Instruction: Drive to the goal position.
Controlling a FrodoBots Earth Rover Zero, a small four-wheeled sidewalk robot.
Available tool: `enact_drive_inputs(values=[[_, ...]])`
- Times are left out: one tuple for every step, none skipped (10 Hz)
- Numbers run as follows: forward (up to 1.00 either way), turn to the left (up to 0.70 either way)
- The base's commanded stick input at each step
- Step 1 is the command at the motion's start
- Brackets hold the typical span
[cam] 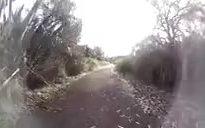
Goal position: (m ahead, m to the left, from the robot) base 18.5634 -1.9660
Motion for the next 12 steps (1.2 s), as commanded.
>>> enact_drive_inputs(values=[[0.70,-0.08],[0.70,-0.24],[0.70,-0.33],[0.70,-0.35],[0.70,-0.35],[0.70,-0.35],[0.70,-0.35],[0.70,0.00],[0.70,0.00],[0.70,0.00],[0.70,0.00],[0.70,0.00]])
